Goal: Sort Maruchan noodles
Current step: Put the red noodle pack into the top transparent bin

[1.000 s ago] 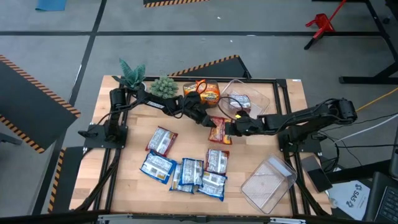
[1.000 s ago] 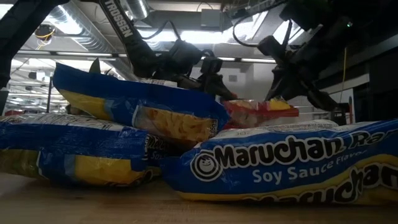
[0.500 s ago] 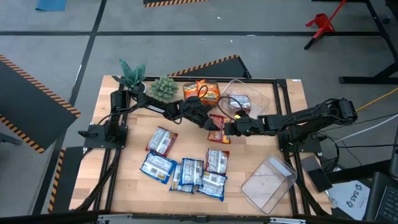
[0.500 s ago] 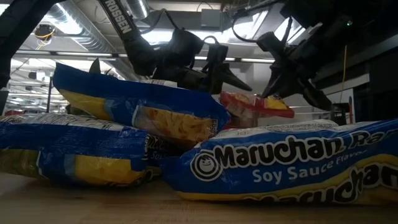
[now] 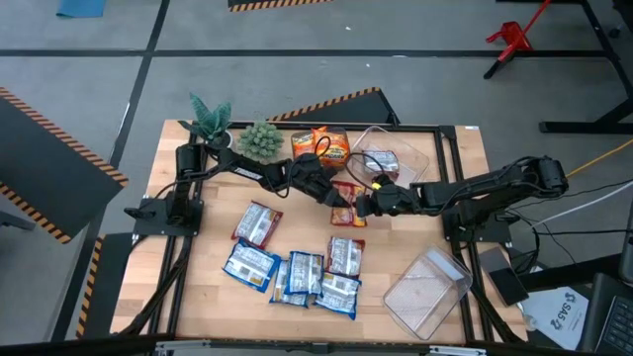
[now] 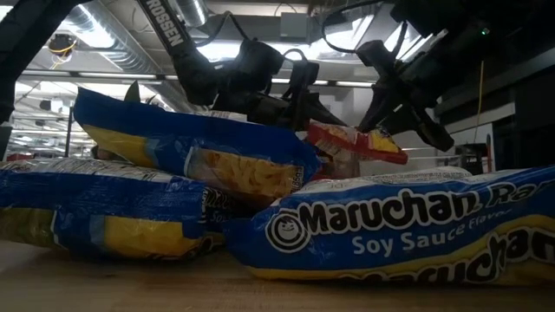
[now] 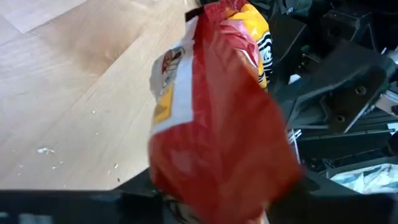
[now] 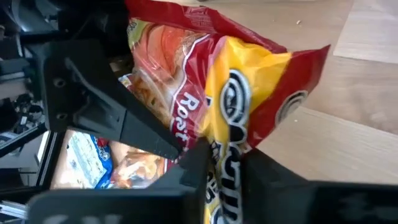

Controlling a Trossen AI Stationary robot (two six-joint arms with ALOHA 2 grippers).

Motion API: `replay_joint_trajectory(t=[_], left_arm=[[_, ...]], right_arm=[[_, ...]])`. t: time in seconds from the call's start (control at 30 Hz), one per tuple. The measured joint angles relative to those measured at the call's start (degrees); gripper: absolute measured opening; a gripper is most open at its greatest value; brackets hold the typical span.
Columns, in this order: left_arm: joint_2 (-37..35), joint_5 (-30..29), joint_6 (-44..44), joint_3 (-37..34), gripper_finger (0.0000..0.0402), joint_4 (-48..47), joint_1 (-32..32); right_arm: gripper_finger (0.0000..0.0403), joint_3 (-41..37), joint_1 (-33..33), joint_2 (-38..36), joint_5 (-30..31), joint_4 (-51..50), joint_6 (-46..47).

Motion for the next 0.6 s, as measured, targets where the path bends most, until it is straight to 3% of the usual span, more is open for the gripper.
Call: replay_joint_trajectory(t=[0.2, 0.33, 0.5, 0.6], left_arm=[[0.0, 0.5, -0.3, 0.1, 0.0095, 0.0, 0.1], [0.0, 1.7, -1.7, 0.1, 0.0076, 0.2, 1.0], [-0.1, 1.5, -3.6, 0.2, 0.0073, 1.4, 2.3], [-0.1, 1.2, -9.5, 0.1, 0.0072, 7.2, 3.2]], right_arm=[[0.0137, -0.1, 0.0, -0.4, -2.1, -0.3, -1.2], [0.0181, -0.1, 0.0, -3.9, -3.3, -1.5, -1.5], [0.0205, -0.1, 0.0, -13.2, -4.9, -10.1, -1.2], [0.0206, -0.1, 0.0, -19.9, -4.5, -17.7, -1.1]])
